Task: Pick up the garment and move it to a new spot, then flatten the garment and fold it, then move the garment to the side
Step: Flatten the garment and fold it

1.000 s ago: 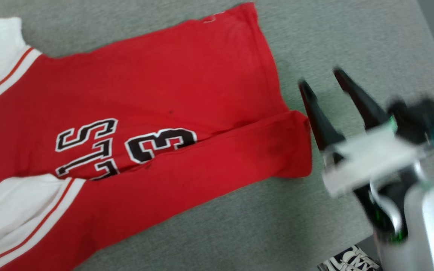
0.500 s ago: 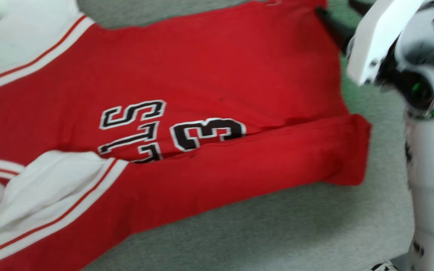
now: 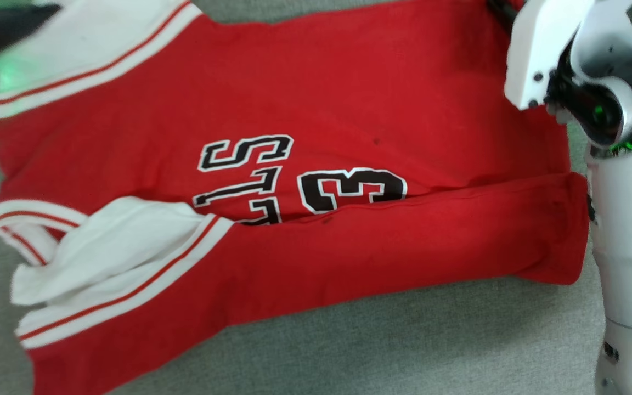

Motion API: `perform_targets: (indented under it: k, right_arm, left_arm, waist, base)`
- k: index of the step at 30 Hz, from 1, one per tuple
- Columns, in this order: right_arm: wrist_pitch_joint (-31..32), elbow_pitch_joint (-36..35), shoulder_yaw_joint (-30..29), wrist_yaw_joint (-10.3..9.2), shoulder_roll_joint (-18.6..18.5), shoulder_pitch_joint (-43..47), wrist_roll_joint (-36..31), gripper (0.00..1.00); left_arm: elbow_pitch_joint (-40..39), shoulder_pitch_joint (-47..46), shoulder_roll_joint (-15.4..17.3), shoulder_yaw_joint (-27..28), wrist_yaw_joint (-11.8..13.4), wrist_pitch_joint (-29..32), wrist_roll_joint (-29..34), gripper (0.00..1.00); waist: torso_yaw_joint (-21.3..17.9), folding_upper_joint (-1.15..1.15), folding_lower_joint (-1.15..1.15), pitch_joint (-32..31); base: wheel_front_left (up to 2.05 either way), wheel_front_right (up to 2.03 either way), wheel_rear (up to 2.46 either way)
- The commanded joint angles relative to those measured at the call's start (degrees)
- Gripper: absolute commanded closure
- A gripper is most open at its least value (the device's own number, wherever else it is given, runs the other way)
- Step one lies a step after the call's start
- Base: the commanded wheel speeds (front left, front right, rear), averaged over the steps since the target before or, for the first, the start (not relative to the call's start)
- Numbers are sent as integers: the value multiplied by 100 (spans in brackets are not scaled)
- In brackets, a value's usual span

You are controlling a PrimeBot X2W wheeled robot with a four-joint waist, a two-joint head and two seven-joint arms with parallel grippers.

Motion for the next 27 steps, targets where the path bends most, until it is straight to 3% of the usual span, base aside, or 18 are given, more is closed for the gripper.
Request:
perform_targets:
  k: [1,8,18,27]
  right_arm:
    - [-74,2,13,-9,-60,162,31,100]
    - [-199,-587,130,-9,-730,831,564,100]
    - [-115,-2070,22,-9,-1609,2504,1325,100]
    - [-511,-2808,-387,-9,-1546,4025,1515,100]
  left_arm:
    - [-18,160,-116,3,10,-95,-138,100]
    - [-667,734,-230,245,9,-676,-724,100]
    - [-2613,2521,512,770,8,-1829,-908,100]
    - [-3424,4167,1041,542,8,-3219,-159,100]
  waist:
    - [186,0,0,-331]
    - [560,0,0,-1231]
    - [791,0,0,-1877]
    - [954,0,0,-1872]
  base:
    - [0,0,0]
    - [0,0,0]
    - [0,0,0]
    - [0,0,0]
